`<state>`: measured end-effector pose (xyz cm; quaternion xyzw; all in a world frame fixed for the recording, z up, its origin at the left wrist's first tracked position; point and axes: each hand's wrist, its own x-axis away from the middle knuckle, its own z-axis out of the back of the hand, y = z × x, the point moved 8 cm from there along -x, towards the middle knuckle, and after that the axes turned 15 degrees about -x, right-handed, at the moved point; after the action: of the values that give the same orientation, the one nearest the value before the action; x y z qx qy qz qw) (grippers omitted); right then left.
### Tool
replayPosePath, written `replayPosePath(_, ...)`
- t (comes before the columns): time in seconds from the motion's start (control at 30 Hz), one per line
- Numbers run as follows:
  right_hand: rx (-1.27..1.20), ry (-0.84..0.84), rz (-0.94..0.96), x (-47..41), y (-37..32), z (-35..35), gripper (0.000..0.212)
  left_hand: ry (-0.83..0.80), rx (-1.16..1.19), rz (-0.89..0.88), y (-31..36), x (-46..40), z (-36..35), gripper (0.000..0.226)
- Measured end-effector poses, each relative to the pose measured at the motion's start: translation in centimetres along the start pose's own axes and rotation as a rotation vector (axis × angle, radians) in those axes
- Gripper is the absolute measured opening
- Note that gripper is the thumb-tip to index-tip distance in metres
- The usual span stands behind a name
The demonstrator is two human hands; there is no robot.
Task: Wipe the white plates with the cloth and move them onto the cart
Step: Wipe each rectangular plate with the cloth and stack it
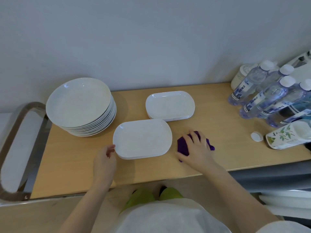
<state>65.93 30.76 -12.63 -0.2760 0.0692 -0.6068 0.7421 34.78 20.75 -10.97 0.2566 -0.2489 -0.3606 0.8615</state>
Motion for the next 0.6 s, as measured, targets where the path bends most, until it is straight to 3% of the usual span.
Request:
replayPosePath(0.07,0.082,0.035,0.017,0.1,0.4,-0.6,0.076,0.009,0.005,0.003,0.1,0.1,-0.1,0.033)
replayPosePath(0.3,-0.24,0.121,0.026,-2.2,1.8,1.2,0.081,-0.008,0.051,0.071,-1.0,1.0,-0.5,0.027)
replayPosePath(0.5,-0.208,-0.066,0.242,0.8,-0.8,-1.6,0.08,-0.093,0.229,0.208,-1.1,1.6,-2.1,0.028)
replayPosePath(0.6,-0.116,-0.03,0.229,2.9,-1.5,-2.5,0.077,-0.115,0.249,0.222,-1.4,1.6,-2.1,0.03)
